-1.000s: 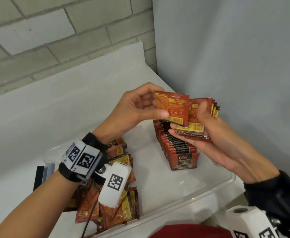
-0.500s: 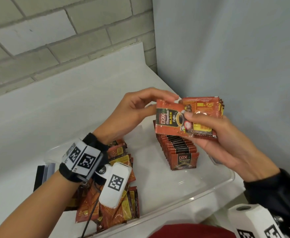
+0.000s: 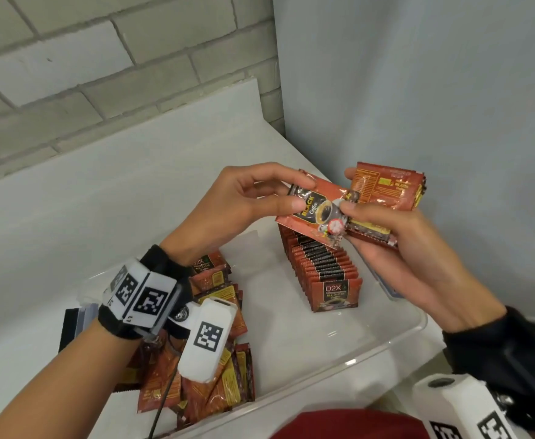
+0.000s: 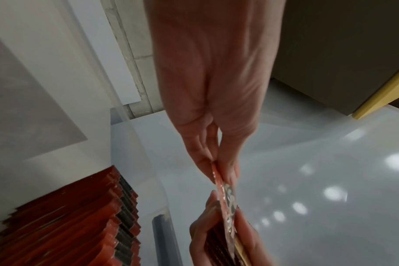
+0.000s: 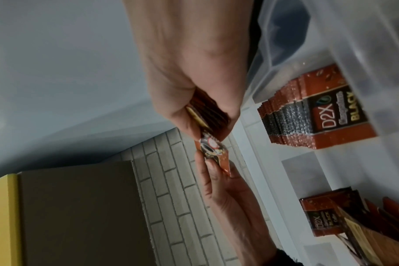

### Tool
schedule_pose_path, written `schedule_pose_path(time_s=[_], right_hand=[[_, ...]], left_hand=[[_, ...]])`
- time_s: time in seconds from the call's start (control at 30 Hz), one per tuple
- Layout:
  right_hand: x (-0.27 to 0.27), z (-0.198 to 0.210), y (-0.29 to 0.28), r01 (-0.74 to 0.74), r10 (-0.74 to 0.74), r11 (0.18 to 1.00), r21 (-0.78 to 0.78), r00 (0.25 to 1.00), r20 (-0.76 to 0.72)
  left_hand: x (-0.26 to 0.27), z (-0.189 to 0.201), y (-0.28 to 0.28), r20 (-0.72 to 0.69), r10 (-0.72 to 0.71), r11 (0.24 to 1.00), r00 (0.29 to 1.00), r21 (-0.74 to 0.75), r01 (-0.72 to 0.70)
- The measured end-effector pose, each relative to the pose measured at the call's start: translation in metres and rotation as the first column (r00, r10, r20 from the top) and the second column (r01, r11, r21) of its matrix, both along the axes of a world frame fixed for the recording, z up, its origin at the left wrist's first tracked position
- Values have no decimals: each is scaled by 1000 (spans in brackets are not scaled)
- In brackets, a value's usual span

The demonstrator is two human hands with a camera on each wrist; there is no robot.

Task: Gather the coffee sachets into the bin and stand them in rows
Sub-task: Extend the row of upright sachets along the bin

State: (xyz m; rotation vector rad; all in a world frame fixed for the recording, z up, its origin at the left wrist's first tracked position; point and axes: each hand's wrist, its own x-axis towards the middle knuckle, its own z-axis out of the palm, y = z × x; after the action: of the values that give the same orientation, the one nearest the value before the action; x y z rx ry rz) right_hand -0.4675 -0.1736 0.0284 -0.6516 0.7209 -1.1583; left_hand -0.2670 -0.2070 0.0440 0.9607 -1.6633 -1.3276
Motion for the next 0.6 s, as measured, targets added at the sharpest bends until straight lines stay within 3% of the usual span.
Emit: schedule_pose_path(time_s=[0.2, 0.33, 0.4, 0.47, 0.53, 0.6], right_hand=[[-2, -1, 0, -71, 73, 997, -32, 996, 59], [0, -3, -2, 55, -49, 998, -21, 978, 202], [-1, -6, -4, 145, -144, 989, 11, 961, 236], [-3, -8, -6, 195, -197, 980, 28, 955, 223], [-3, -9, -6, 204, -206, 978, 32, 957, 202], [-2, -9, -5, 203, -204, 979, 27, 962, 181]], left_hand=[[3, 8, 2, 43, -41, 999, 998, 11, 41], [6, 23, 6, 184, -139, 988, 973, -44, 149], [6, 28, 8, 347, -250, 952, 904, -83, 295], [2, 26, 13, 532, -348, 882, 772, -94, 462], [-7, 13, 19, 684, -364, 787, 633, -138, 601], [-17, -5, 24, 760, -327, 716, 562, -189, 672]])
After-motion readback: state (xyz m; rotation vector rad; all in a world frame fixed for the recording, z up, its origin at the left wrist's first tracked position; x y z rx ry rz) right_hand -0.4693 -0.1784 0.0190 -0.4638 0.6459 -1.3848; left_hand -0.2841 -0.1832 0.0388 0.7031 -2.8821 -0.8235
